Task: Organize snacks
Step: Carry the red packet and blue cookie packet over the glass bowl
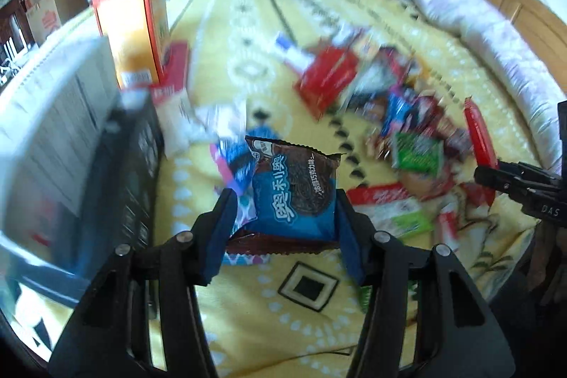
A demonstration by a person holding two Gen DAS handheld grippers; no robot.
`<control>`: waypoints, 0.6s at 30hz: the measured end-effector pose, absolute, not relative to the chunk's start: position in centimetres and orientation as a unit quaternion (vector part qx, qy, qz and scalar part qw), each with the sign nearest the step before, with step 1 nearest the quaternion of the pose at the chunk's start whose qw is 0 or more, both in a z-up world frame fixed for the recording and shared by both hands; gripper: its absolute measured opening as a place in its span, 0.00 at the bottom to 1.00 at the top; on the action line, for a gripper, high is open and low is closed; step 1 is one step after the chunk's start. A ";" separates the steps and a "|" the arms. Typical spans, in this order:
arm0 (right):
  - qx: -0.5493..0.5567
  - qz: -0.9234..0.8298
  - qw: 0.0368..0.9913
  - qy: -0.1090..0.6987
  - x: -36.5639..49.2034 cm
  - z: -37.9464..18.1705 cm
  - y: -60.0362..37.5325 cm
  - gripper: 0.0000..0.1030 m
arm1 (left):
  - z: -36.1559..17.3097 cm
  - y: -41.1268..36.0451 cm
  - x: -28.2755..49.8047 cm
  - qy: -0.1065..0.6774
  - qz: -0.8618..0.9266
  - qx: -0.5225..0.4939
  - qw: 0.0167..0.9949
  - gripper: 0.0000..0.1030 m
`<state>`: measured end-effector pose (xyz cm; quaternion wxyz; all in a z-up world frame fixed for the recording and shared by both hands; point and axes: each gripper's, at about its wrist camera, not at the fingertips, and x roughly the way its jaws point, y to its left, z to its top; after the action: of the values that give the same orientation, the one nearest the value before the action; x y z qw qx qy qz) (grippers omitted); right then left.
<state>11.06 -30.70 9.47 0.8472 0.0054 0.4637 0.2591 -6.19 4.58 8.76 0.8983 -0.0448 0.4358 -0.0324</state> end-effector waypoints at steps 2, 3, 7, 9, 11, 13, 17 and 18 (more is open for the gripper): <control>0.005 0.262 0.854 0.449 10.9 11.1 -30.6 0.54 | 10.6 4.7 -6.5 0.417 -0.033 -0.048 0.907 0.53; 0.003 0.264 0.857 0.442 10.8 11.9 -30.4 0.54 | 11.6 4.9 -6.7 0.406 -0.033 -0.049 0.912 0.53; -0.014 0.277 0.867 0.413 10.6 15.5 -28.8 0.54 | 15.9 7.2 -7.5 0.364 -0.018 -0.062 0.929 0.53; -0.021 0.288 0.869 0.401 10.6 17.2 -27.5 0.53 | 17.3 8.7 -7.9 0.350 -0.002 -0.069 0.934 0.53; -0.028 0.305 0.870 0.387 10.7 19.0 -25.3 0.54 | 18.9 11.3 -8.8 0.333 0.024 -0.076 0.940 0.53; -0.039 0.328 0.869 0.369 10.6 21.0 -22.8 0.53 | 20.3 13.7 -9.7 0.320 0.052 -0.083 0.942 0.53; -0.047 0.385 0.856 0.341 10.0 24.4 -16.5 0.53 | 22.6 19.3 -12.3 0.295 0.116 -0.102 0.943 0.53; -0.051 0.401 0.851 0.334 9.8 25.3 -14.4 0.53 | 23.2 20.8 -13.1 0.287 0.133 -0.107 0.943 0.53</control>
<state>9.75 -14.40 25.29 0.8512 -0.0514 0.3341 0.4014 -13.14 20.84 23.25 0.9426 -0.1071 0.2867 0.1335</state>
